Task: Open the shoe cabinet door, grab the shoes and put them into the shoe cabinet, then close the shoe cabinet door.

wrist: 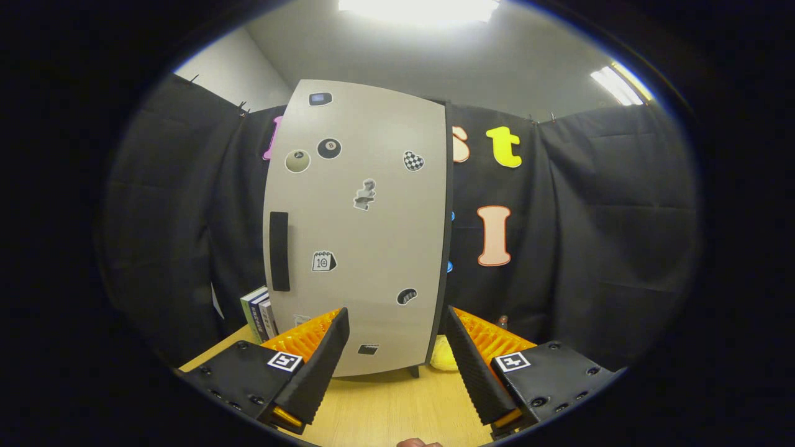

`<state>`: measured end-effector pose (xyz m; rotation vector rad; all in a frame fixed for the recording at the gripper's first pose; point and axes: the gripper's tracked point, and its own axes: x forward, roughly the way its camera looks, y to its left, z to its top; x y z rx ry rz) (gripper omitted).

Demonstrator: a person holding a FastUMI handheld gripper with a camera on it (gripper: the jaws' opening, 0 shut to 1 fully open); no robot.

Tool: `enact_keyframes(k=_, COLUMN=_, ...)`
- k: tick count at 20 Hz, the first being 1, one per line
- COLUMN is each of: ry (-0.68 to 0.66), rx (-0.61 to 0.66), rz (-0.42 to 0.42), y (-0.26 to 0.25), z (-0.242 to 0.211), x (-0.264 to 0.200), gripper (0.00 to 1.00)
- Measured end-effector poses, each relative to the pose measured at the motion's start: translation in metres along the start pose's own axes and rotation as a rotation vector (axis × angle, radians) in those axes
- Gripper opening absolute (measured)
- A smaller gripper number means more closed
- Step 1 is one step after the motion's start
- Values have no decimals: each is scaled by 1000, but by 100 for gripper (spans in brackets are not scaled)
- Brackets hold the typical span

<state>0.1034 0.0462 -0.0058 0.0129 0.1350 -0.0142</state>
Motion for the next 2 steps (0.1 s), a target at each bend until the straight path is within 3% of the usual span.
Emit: enact_keyframes(k=2, ry=1, rx=-11, rz=25, y=12, z=0, x=0, gripper=97)
